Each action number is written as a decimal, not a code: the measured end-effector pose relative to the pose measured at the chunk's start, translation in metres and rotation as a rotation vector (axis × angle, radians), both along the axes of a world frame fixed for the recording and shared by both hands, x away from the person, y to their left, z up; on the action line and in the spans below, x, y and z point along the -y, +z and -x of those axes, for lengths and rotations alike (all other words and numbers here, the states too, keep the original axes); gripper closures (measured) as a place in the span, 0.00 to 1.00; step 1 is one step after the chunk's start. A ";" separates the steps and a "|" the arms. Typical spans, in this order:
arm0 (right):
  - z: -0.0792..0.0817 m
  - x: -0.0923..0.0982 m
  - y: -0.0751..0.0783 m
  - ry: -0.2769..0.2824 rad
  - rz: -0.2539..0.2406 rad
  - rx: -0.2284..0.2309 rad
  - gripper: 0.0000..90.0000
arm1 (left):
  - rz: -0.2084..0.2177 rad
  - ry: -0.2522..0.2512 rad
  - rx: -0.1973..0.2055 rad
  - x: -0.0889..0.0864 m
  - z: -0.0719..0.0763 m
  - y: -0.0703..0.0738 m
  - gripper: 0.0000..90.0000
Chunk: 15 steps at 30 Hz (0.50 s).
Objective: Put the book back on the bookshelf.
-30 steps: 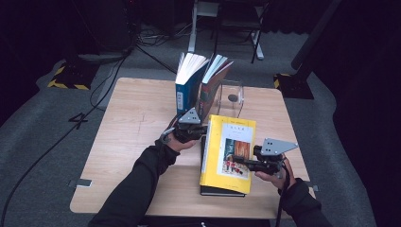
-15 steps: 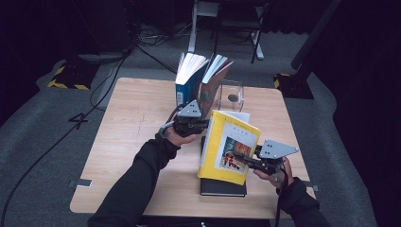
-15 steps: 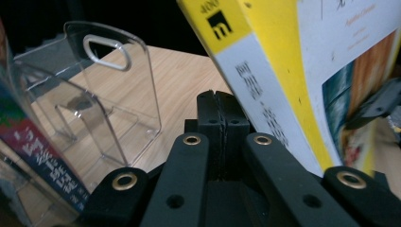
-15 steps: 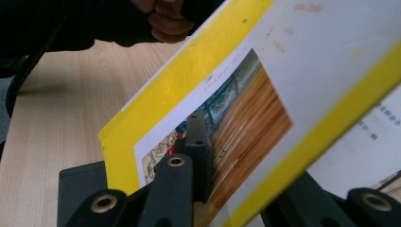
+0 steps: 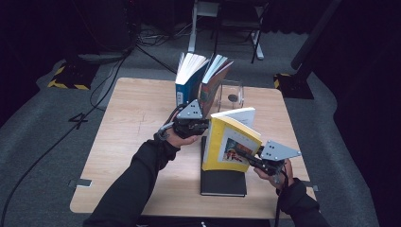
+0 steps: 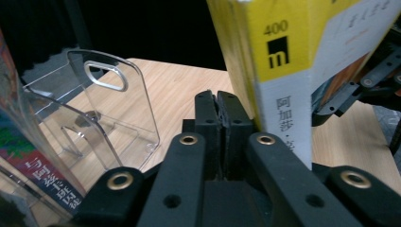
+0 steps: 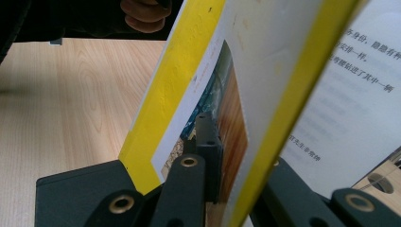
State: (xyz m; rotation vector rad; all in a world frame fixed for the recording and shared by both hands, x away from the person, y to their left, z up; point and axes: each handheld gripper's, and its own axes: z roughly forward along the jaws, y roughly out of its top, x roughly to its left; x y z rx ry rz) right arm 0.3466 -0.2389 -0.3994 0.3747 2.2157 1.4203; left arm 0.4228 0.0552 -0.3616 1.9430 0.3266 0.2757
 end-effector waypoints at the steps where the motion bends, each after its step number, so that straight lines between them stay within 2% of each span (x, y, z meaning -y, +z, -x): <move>1: 0.001 0.000 0.000 0.002 0.000 0.003 0.96 | 0.003 0.003 0.002 -0.001 0.002 0.000 0.95; 6: 0.009 0.000 -0.002 0.017 -0.009 0.009 0.97 | 0.010 -0.001 0.017 -0.004 0.015 0.001 0.91; 8: 0.012 0.001 -0.002 0.025 -0.007 0.009 0.97 | 0.025 -0.005 0.007 -0.005 0.019 0.000 0.89; 11: 0.015 0.000 -0.003 0.030 -0.006 0.013 0.97 | 0.028 0.003 0.012 -0.007 0.026 -0.002 0.85; 12: 0.017 0.000 -0.003 0.031 -0.005 0.011 0.97 | 0.036 0.003 0.000 -0.007 0.028 -0.003 0.84; 15: 0.019 0.002 -0.004 0.032 -0.011 0.002 0.97 | 0.015 0.011 0.012 -0.007 0.034 -0.005 0.80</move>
